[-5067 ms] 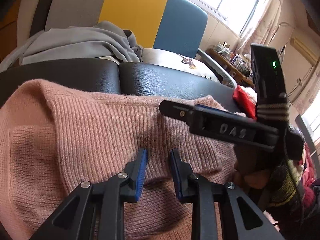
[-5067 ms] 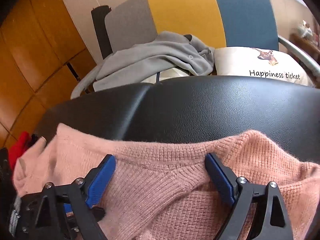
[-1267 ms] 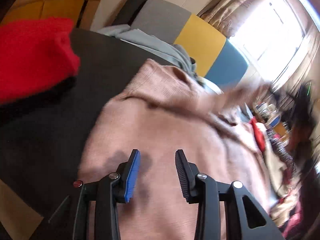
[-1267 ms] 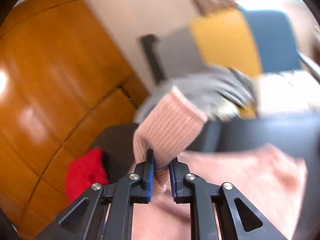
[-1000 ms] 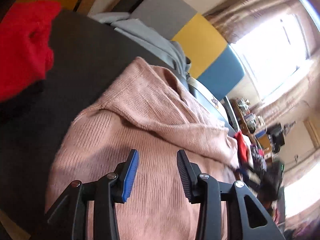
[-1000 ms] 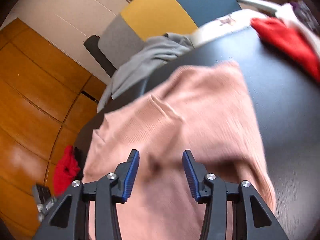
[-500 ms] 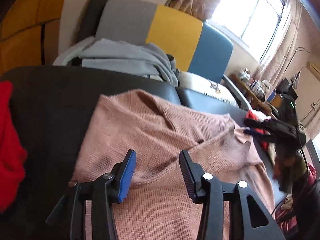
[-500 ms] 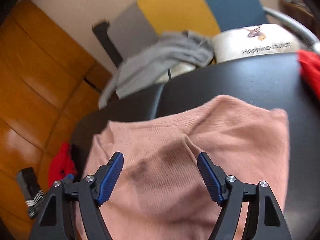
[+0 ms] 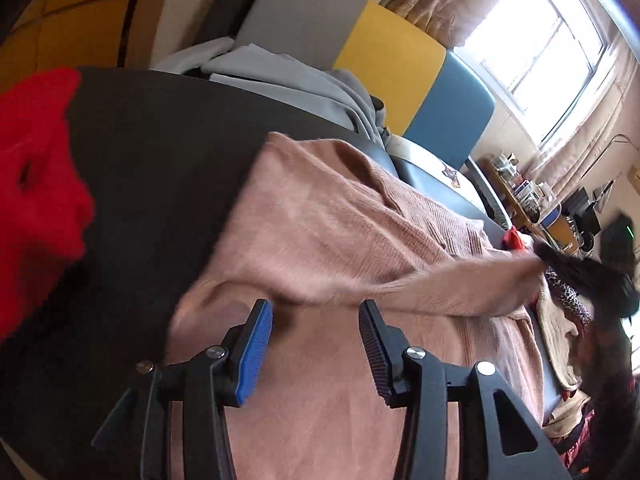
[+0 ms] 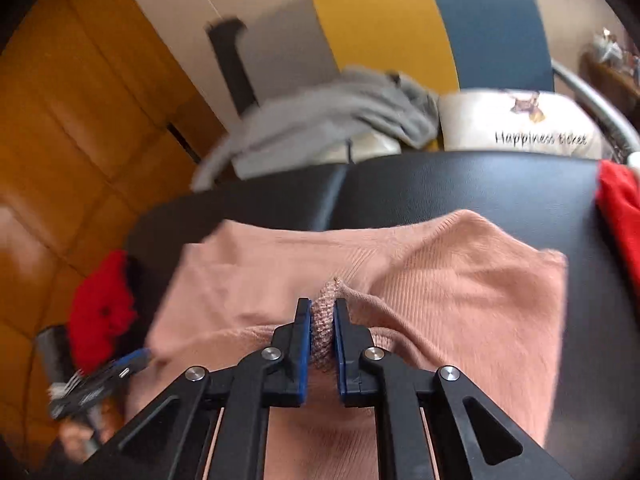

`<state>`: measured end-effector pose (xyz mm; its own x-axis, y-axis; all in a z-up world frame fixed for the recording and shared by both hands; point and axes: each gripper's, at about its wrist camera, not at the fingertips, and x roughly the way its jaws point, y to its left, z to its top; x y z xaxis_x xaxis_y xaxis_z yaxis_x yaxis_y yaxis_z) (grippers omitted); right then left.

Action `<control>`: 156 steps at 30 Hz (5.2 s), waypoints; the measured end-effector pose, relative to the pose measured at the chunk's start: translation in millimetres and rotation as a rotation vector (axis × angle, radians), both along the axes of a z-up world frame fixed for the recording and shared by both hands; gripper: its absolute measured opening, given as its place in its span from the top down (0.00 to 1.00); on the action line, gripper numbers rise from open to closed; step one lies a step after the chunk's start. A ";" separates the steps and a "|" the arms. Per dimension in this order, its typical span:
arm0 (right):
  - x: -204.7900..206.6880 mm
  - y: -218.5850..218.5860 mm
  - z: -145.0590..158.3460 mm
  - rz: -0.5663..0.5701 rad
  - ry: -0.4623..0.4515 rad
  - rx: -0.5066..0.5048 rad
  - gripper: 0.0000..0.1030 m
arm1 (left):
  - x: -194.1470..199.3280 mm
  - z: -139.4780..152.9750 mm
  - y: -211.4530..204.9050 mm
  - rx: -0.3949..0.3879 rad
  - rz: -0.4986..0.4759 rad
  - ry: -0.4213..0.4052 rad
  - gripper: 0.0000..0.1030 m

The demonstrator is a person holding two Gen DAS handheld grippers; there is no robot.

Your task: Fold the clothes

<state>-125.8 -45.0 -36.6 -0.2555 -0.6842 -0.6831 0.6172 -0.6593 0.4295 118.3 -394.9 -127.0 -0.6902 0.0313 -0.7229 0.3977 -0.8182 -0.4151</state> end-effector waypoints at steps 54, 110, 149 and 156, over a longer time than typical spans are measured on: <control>80.1 41.6 -62.1 0.001 0.154 0.199 0.88 | -157.6 27.6 30.4 -0.466 -0.815 -0.156 0.99; -54.2 20.5 -49.0 -0.120 0.214 0.363 0.68 | -201.8 18.4 -9.0 -0.291 -0.382 -0.080 0.80; 4.4 -29.3 -63.4 -0.027 0.198 0.206 0.35 | -3.7 -54.1 -47.9 0.422 0.434 0.236 0.90; -4.8 -8.0 -57.6 -0.091 0.169 0.142 0.35 | 5.4 -68.2 -45.3 0.435 0.412 0.205 0.78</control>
